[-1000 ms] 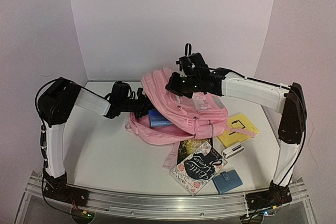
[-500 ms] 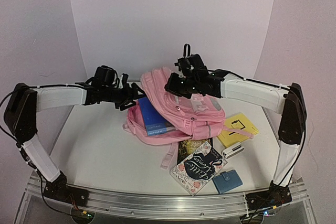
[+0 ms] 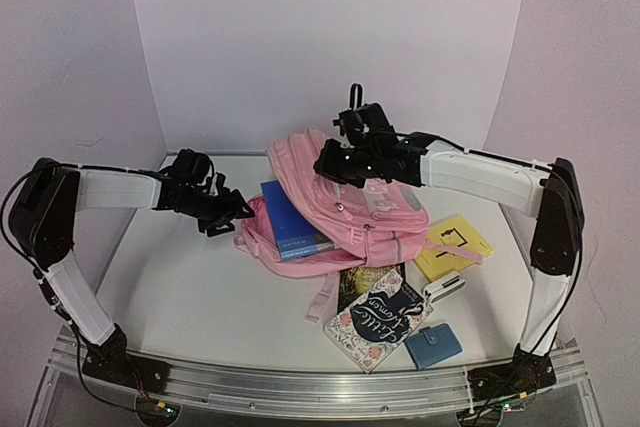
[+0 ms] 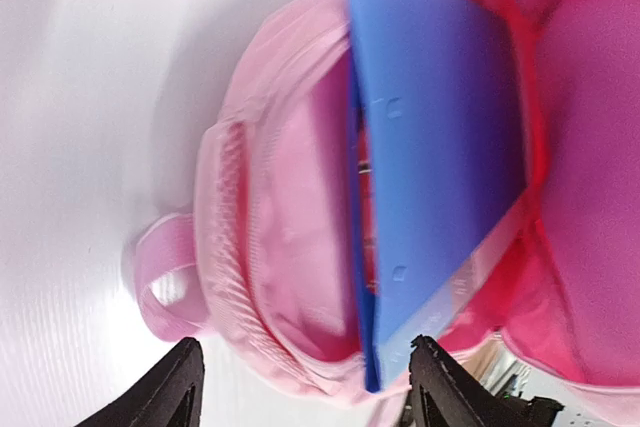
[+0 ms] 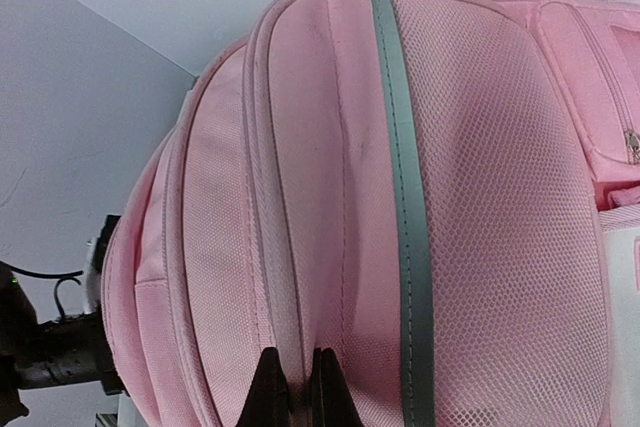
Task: Pack the student bag
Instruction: Place the files in the student bag, then move the student bag to the center of the board.
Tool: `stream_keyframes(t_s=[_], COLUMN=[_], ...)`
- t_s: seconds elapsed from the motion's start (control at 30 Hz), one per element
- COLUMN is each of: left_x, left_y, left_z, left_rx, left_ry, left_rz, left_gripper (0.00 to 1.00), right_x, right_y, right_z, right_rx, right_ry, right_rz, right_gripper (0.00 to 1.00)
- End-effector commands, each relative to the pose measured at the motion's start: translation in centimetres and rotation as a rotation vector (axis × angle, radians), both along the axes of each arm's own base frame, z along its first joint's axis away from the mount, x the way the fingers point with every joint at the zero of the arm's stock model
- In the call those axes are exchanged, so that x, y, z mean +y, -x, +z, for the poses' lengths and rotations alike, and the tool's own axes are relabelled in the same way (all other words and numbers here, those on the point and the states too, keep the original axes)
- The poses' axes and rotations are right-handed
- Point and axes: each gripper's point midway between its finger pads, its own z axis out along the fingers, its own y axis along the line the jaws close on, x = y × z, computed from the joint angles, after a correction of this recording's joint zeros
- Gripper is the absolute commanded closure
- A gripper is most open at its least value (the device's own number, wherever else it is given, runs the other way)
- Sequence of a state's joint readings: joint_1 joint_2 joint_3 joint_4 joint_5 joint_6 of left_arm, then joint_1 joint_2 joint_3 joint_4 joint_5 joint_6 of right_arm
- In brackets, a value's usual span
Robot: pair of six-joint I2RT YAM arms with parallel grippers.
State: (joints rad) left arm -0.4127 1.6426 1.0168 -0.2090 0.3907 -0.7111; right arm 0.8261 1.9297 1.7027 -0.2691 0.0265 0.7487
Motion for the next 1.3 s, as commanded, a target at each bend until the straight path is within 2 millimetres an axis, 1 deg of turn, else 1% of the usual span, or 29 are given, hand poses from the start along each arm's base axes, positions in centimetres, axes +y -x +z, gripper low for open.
stream_keyframes(t_s=[0.0, 0.1, 0.17, 0.3, 0.33, 0.37, 0.4, 0.47, 0.53, 0.6, 0.63, 0.77, 0.83, 0.9, 0.93, 0.97, 1.03, 1.1, 1.17, 1.23, 1.27], left_x=[-1.0, -1.6, -1.9, -2.1, -2.0, -2.0, -1.9, -1.3, 0.0, 1.5, 2.2, 5.4, 7.0, 8.6, 9.3, 10.0, 11.0, 11.8, 12.1, 12.1, 12.1], left_y=[-1.0, -1.9, -2.2, -2.9, -3.1, -3.3, -3.5, -3.8, -4.1, -3.8, -3.8, -2.7, -2.1, -1.6, -1.4, -1.2, -0.9, -0.6, -0.4, -0.1, 0.1], left_z=[-1.7, -2.3, -2.5, -2.8, -2.8, -2.6, -2.3, -1.5, -0.2, 0.5, 1.3, 2.0, 1.7, 1.3, 1.0, 0.8, 0.4, -0.2, -0.5, -0.7, -0.8], left_rx=[0.032, 0.041, 0.043, 0.040, 0.036, 0.030, 0.022, 0.001, -0.031, -0.052, -0.070, -0.078, -0.063, -0.047, -0.038, -0.031, -0.024, -0.013, -0.008, -0.008, -0.006], left_ry=[0.013, 0.021, 0.026, 0.024, 0.025, 0.029, 0.034, 0.041, 0.047, 0.038, 0.040, 0.032, 0.025, 0.017, 0.015, 0.016, 0.015, 0.011, 0.009, 0.006, 0.006], left_rz=[-0.013, -0.025, -0.028, -0.024, -0.020, -0.016, -0.009, 0.011, 0.050, 0.092, 0.110, 0.172, 0.196, 0.223, 0.236, 0.248, 0.268, 0.282, 0.281, 0.274, 0.273], left_gripper=[0.33, 0.38, 0.48, 0.77, 0.89, 0.97, 0.99, 1.00, 1.00, 1.00, 1.00, 1.00, 1.00, 1.00, 1.00, 1.00, 1.00, 1.00, 0.97, 0.82, 0.70], right_x=[1.0, 1.1, 1.2, 1.7, 2.1, 2.4, 2.9, 3.5, 4.3, 5.0, 5.3, 7.0, 8.0, 8.8, 9.0, 9.4, 9.5, 8.8, 7.5, 5.7, 4.4], right_y=[-0.1, 0.0, 0.1, 0.5, 0.7, 0.8, 1.0, 1.0, 0.9, 0.5, 0.3, -0.6, -0.9, -1.3, -1.4, -1.3, -1.2, -0.9, -0.4, 0.1, 0.4], right_z=[8.0, 8.1, 7.9, 7.6, 7.5, 7.5, 7.3, 6.9, 6.0, 4.7, 4.3, 1.7, 0.8, 0.3, 0.3, 0.6, 0.9, 1.5, 1.8, 1.4, 1.0], right_rx=[-0.183, -0.188, -0.192, -0.203, -0.209, -0.216, -0.220, -0.234, -0.238, -0.237, -0.240, -0.231, -0.222, -0.217, -0.219, -0.217, -0.221, -0.226, -0.219, -0.202, -0.182], right_ry=[-0.156, -0.148, -0.139, -0.112, -0.103, -0.093, -0.084, -0.059, -0.032, -0.002, 0.012, 0.050, 0.050, 0.046, 0.045, 0.033, 0.032, 0.044, 0.068, 0.098, 0.110], right_rz=[0.033, 0.045, 0.051, 0.076, 0.084, 0.094, 0.105, 0.120, 0.132, 0.139, 0.144, 0.168, 0.189, 0.198, 0.199, 0.218, 0.229, 0.219, 0.204, 0.177, 0.167], right_gripper=[1.00, 1.00, 1.00, 1.00, 1.00, 1.00, 1.00, 1.00, 1.00, 1.00, 1.00, 1.00, 1.00, 1.00, 0.97, 0.88, 0.65, 0.45, 0.29, 0.19, 0.15])
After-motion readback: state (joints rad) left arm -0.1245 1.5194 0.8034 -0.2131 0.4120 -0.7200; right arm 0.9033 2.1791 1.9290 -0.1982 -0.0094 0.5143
